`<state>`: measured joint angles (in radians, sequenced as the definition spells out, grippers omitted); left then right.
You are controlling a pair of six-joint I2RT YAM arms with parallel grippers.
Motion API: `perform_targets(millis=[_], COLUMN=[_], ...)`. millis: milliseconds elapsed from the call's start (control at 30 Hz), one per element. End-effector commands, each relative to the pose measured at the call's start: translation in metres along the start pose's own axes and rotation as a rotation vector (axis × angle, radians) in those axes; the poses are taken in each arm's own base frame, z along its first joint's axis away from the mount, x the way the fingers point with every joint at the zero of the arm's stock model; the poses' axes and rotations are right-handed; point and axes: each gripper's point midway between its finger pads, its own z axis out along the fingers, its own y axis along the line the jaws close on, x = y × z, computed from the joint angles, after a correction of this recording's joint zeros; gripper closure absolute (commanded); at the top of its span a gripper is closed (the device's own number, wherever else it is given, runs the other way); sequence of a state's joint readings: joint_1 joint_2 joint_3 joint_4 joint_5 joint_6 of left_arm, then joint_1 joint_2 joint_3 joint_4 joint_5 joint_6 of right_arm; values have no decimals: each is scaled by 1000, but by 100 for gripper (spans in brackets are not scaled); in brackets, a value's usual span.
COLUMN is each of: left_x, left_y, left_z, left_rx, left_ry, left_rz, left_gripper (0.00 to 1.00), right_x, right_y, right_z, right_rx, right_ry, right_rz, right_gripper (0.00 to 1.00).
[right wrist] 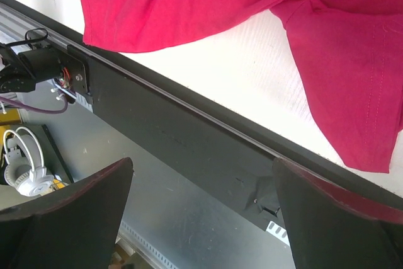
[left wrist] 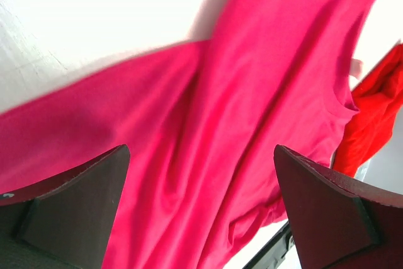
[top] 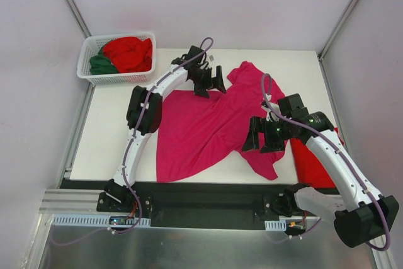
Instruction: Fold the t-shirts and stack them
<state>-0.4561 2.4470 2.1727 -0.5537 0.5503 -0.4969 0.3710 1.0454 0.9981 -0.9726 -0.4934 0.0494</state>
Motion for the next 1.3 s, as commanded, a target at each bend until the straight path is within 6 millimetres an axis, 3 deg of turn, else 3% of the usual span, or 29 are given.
perform_targets(millis=[0,167,300,500,600,667,767,833,900,1000,1067,1100,1133,1267], left_x=[-4,-3,-13,-33,-42,-48,-44,-24,-3,48,93,108,136,198], left_y=[14,71,89,102,92,73,22,-7,-24,-44,-48,-45,-34,5], left_z=[12,-6,-30,-70,-82,-89,-101,-111,-116,-125,-129,-131,-135,-141], left_rx=[24,-142,-193,-196,-137,-71,69,132,160,176,182,174,149,52], left_ry=[5,-45,-99,-169,-181,-186,-148,-103,-63,3,61,78,104,138], left_rz=[-62,-211,-254,-223,-212,-206,-196,-216,-207,-173,-159,-162,-181,-213], left_gripper=[1,1,1,1,1,1,1,1,1,1,1,1,1,1], right_x=[5,5,6,9,10,9,5,3,3,-11,-23,-33,-38,-58], right_y=[2,2,2,1,0,0,-4,-11,-18,-21,-20,-16,-19,-29], right_z=[-8,-7,-6,-5,-4,-3,1,5,12,15,15,13,20,44], right_rx=[4,1,0,-10,-6,-7,7,37,56,75,84,81,96,119], right_ry=[-1,1,8,20,24,13,2,-3,7,-15,-32,-56,-35,-23], right_rz=[-21,-29,-29,-39,-37,-43,-46,-46,-39,-77,-94,-105,-97,-76], right_gripper=[4,4,4,4,4,4,4,4,4,4,4,4,4,4])
